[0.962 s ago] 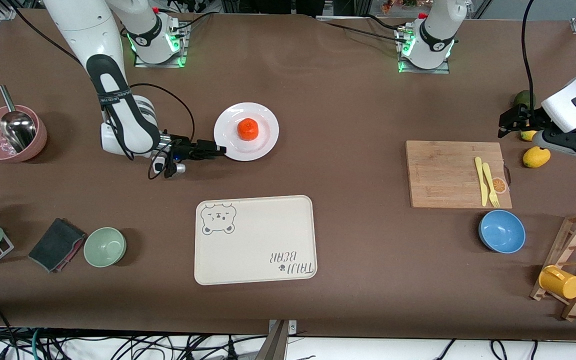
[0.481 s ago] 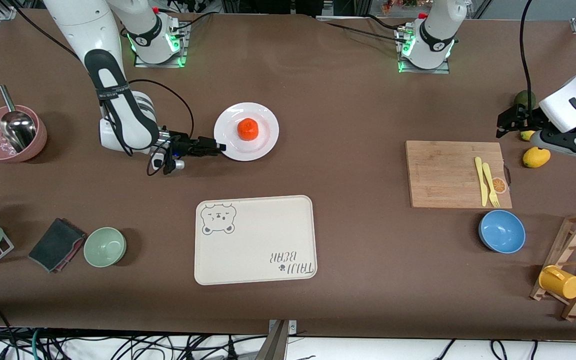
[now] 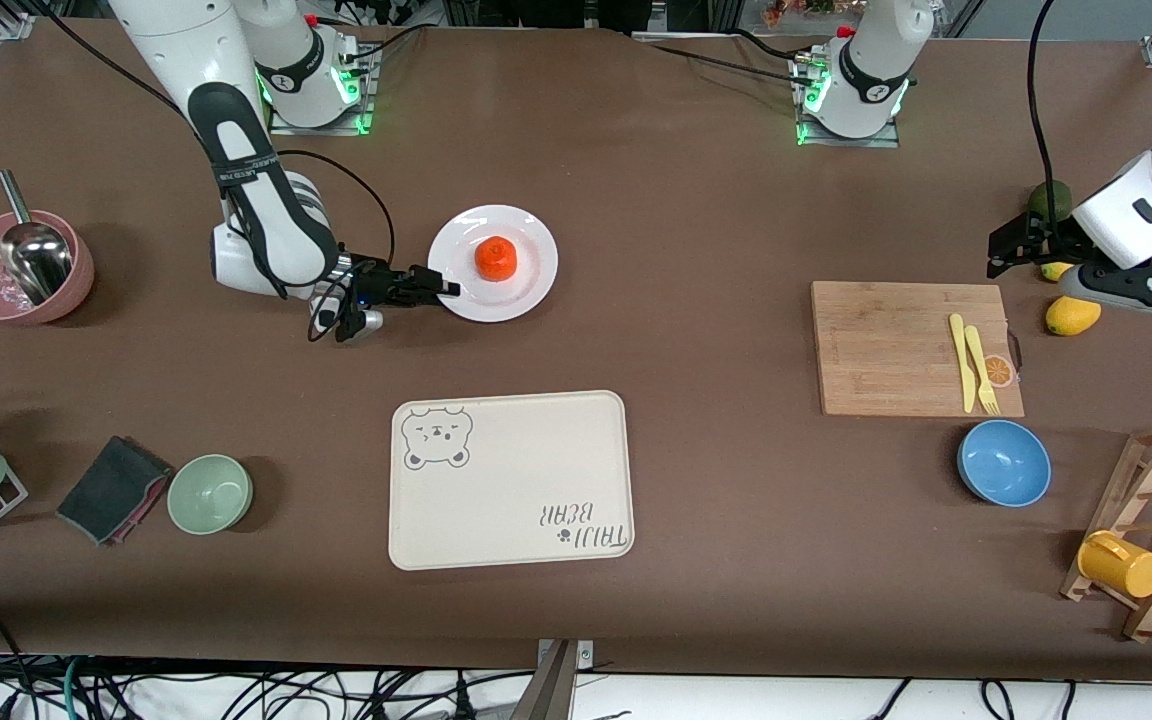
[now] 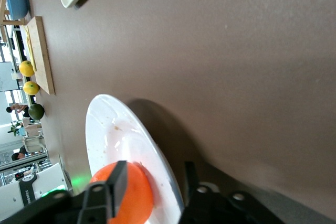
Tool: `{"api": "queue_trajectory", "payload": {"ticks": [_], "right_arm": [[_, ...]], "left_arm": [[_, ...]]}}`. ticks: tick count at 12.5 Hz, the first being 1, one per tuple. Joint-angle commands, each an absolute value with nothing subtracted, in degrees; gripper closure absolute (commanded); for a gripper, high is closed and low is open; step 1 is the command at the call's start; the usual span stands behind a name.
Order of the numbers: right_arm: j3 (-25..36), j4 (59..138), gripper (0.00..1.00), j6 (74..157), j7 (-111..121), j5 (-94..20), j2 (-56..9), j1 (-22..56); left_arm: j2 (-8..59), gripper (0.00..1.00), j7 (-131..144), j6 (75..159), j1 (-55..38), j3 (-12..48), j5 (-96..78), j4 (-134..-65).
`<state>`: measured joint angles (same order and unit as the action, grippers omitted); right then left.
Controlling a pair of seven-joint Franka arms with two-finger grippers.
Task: Place orange and plate with both arms
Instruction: 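Grip the white plate rim with the right gripper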
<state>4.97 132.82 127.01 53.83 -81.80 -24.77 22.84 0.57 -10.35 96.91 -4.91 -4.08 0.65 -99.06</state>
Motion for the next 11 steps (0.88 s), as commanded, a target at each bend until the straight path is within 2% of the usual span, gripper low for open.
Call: {"api": "queue_trajectory", "payload": {"ticks": [1, 5, 11], "right_arm": [[5.0, 134.7, 0.6, 127.9, 55.1, -82.5, -23.2, 23.1], [5.0, 134.9, 0.81, 128.1, 55.2, -82.5, -23.6, 23.1], [5.0, 134.9, 0.9, 128.4, 55.7, -82.5, -23.8, 23.2]], "left_arm": [[0.0, 0.0, -8.3, 96.9, -5.1, -4.0, 1.2, -98.9], [-0.2, 0.0, -8.2, 96.4, -4.8, -4.1, -0.4, -98.9], [-0.1, 0.0, -8.1, 96.4, -5.1, -4.0, -0.4, -98.8]]}}
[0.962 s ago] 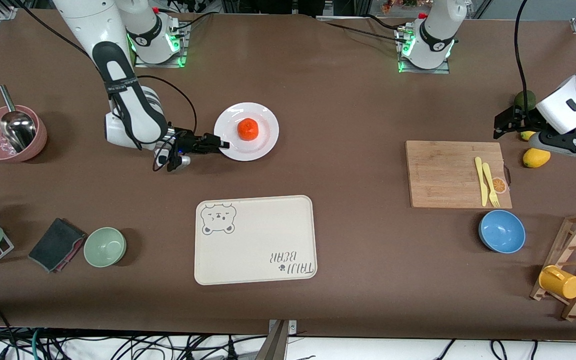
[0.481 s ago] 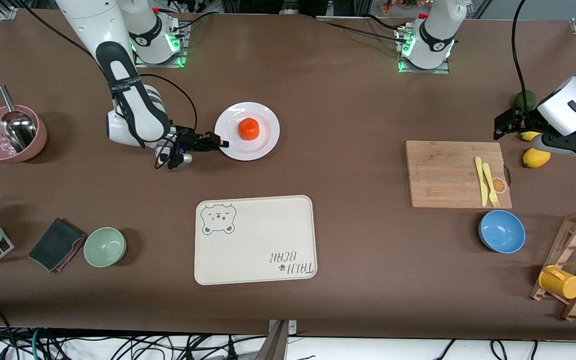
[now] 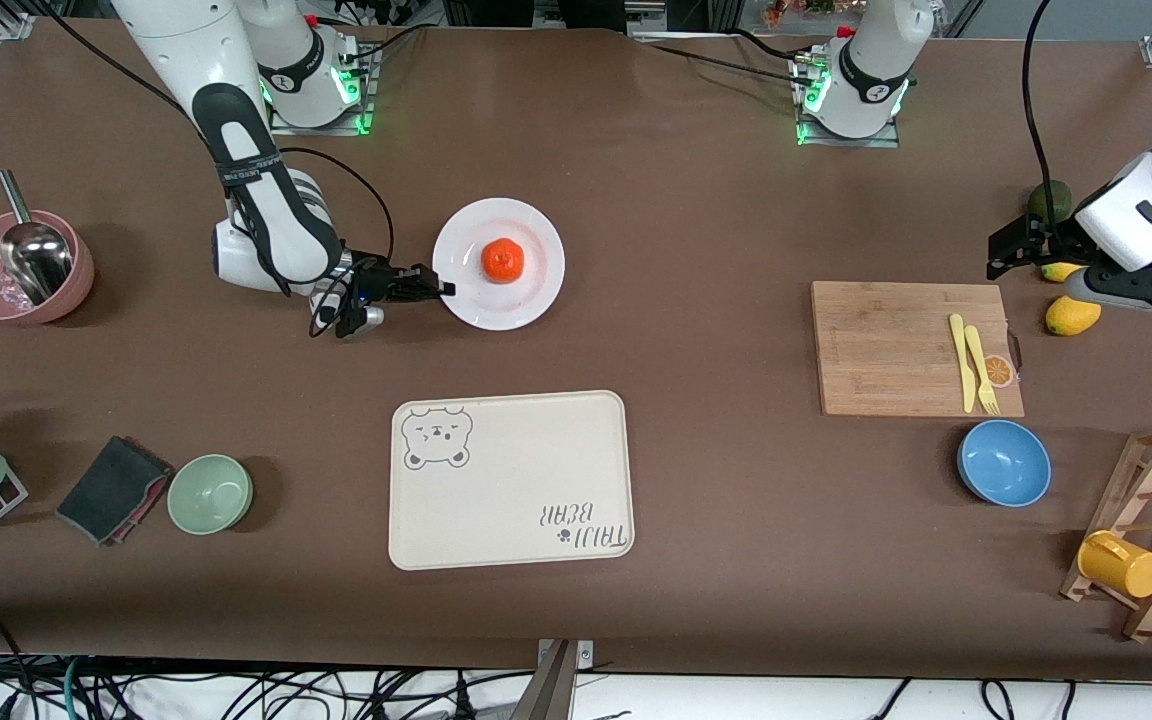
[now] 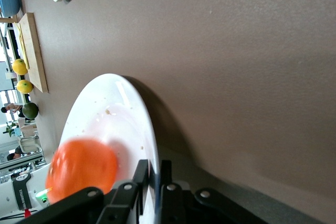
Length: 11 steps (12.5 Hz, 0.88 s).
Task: Place orange and plate with both arms
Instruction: 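Grip the white plate rim with the right gripper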
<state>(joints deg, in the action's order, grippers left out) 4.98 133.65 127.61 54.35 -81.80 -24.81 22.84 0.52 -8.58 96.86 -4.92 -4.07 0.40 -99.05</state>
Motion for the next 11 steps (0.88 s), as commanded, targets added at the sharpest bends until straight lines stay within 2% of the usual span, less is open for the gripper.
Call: {"api": "queue_trajectory", "payload": {"ticks": [1, 5, 8, 11], "right_arm": [[5.0, 134.9, 0.91, 128.3, 56.4, -82.5, -23.8, 23.2], [5.0, 134.7, 0.91, 128.3, 58.3, -82.5, -23.3, 23.2], [5.1, 134.6, 1.0, 128.2, 62.7, -82.5, -22.4, 23.2], [5.2, 134.5, 1.0, 127.9, 62.8, -82.5, -20.7, 23.1]], "left_arm": [[-0.2, 0.0, -7.8, 96.4, -5.1, -4.0, -0.4, -98.8], [-0.1, 0.0, -7.4, 96.4, -4.9, -4.0, -0.4, -98.8], [0.0, 0.0, -7.4, 96.4, -4.9, -4.0, -0.4, -98.8], [0.1, 0.0, -7.5, 96.4, -4.8, -4.0, -0.4, -98.8]]}}
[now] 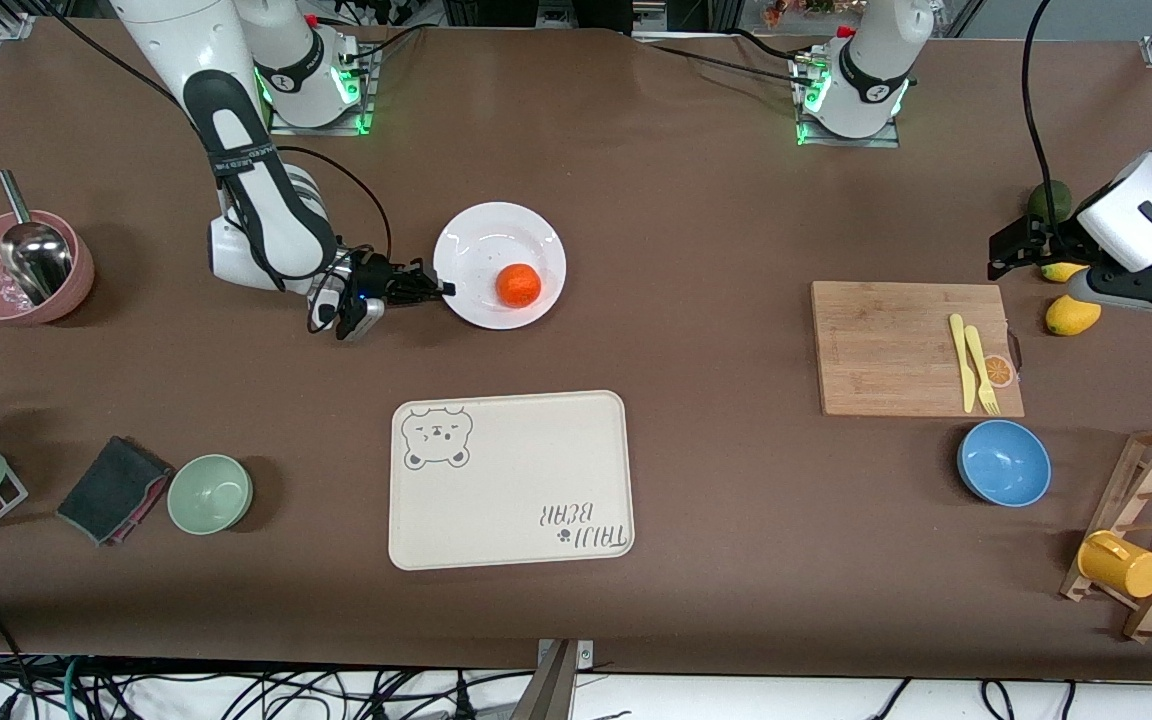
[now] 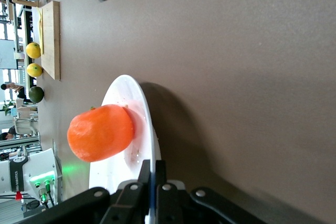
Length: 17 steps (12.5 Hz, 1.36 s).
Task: Place orange and plate with both arms
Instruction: 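Slide the plate with the right gripper onto the bear tray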
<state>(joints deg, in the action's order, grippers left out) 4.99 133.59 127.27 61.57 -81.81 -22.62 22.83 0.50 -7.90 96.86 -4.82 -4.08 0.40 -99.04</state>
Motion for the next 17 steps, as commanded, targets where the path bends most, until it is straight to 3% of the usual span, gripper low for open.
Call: {"api": "queue_trajectory", "payload": {"ticks": [1, 10, 14, 17], "right_arm": [[5.3, 134.5, 1.0, 127.6, 62.8, -82.5, -20.2, 23.1], [8.4, 127.4, 1.0, 121.5, 58.4, -82.8, -19.7, 22.2], [8.4, 115.2, 1.0, 121.5, 48.0, -82.8, -24.2, 21.0], [8.4, 103.1, 1.0, 118.3, 45.5, -82.8, -33.4, 17.5]], "left_arm": [[0.0, 0.0, -7.7, 96.4, -4.8, -4.0, -0.4, -98.8], [0.2, 0.0, -8.1, 96.5, -4.7, -4.1, -0.4, -98.8], [0.3, 0.0, -8.0, 96.5, -4.7, -4.1, -0.4, -98.8], [0.3, 0.0, -8.0, 96.5, -4.7, -4.1, -0.4, -98.8]]}}
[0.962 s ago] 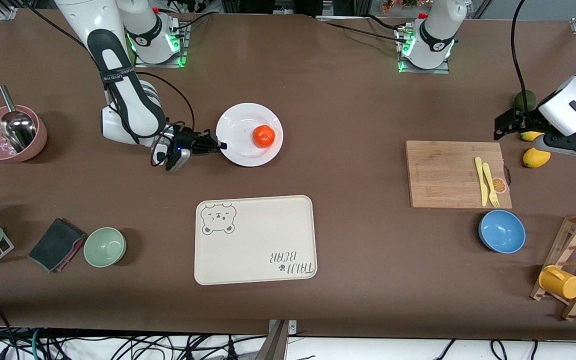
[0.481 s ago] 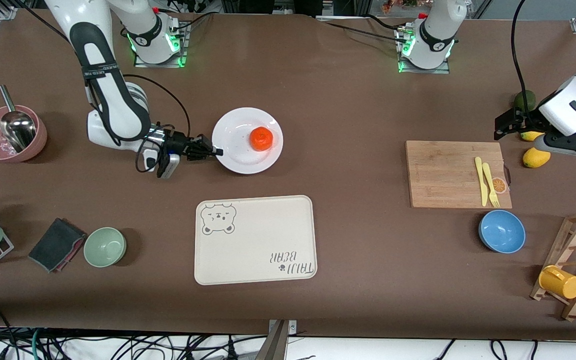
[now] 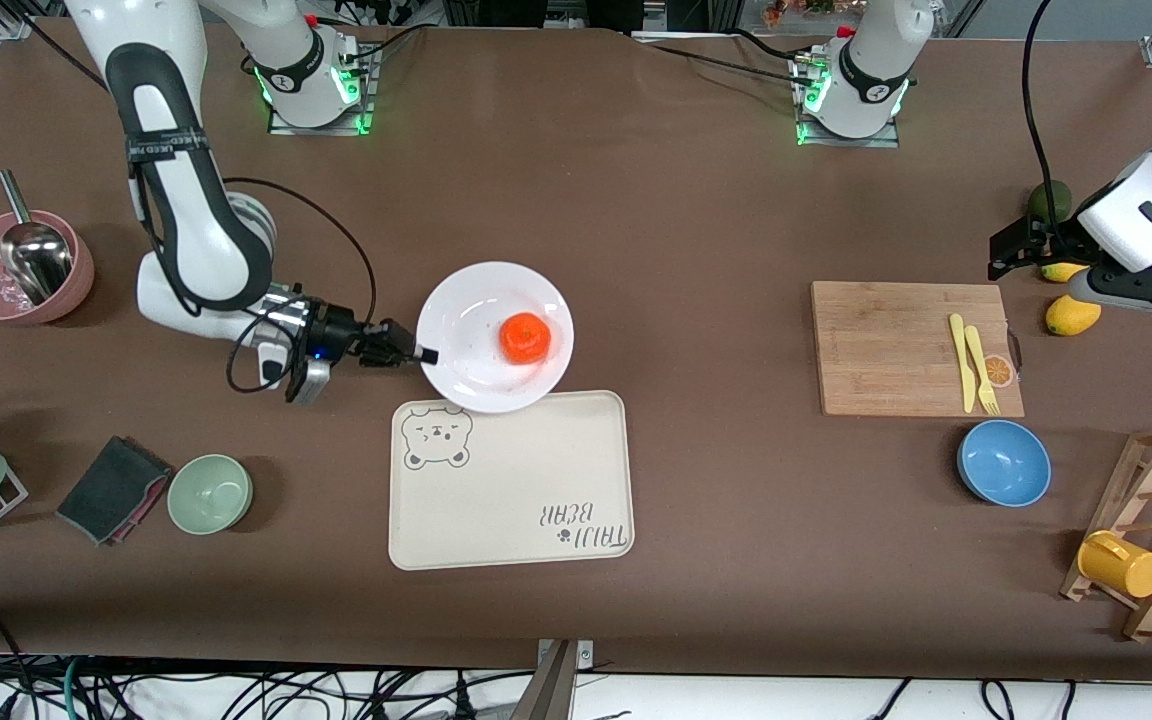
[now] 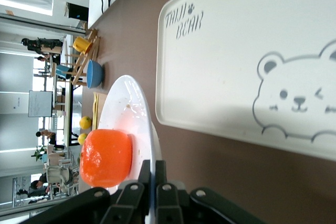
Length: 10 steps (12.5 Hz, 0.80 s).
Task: Place orange and plate with both arms
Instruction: 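Slide the plate with the right gripper onto the bear tray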
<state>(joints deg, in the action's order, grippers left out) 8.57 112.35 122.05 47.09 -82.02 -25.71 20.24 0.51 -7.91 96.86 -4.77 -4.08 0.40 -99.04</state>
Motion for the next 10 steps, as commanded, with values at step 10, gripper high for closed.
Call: {"api": "queue_trajectory", "payload": {"ticks": [10], "right_arm": [[8.1, 73.7, 1.0, 118.2, 39.1, -86.6, -57.4, 14.6]], "left_arm": [[0.4, 0.0, -8.0, 96.7, -4.7, -4.1, -0.4, -98.8]]}}
